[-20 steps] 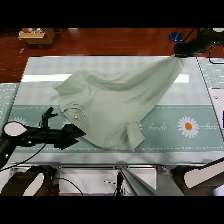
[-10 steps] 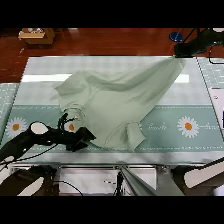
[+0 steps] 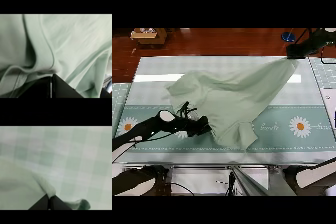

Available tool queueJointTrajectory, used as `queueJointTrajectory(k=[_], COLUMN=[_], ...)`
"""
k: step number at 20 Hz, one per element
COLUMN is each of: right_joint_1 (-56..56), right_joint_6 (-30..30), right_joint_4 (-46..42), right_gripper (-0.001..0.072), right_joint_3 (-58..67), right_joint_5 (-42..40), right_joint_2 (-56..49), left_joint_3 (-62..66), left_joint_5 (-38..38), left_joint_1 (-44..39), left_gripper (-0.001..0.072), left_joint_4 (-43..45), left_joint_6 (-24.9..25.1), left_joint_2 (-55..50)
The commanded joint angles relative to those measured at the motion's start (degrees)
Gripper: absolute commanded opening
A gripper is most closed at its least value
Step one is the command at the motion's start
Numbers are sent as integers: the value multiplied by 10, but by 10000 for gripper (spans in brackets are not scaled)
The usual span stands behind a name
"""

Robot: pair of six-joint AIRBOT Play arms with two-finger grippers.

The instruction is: Fold the shirts.

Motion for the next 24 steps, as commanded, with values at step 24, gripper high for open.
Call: queueJointTrajectory(k=[24], right_joint_1=[0], right_joint_6=[32], right_joint_4=[-79], right_gripper=[28], right_joint_3=[1], right_joint_5=[-150], right_joint_2=[553], left_joint_3=[717], left_joint_5=[-142], left_joint_1=[267], left_gripper=[19], left_joint_4=[219], left_joint_6=[123], left_joint_2=[410])
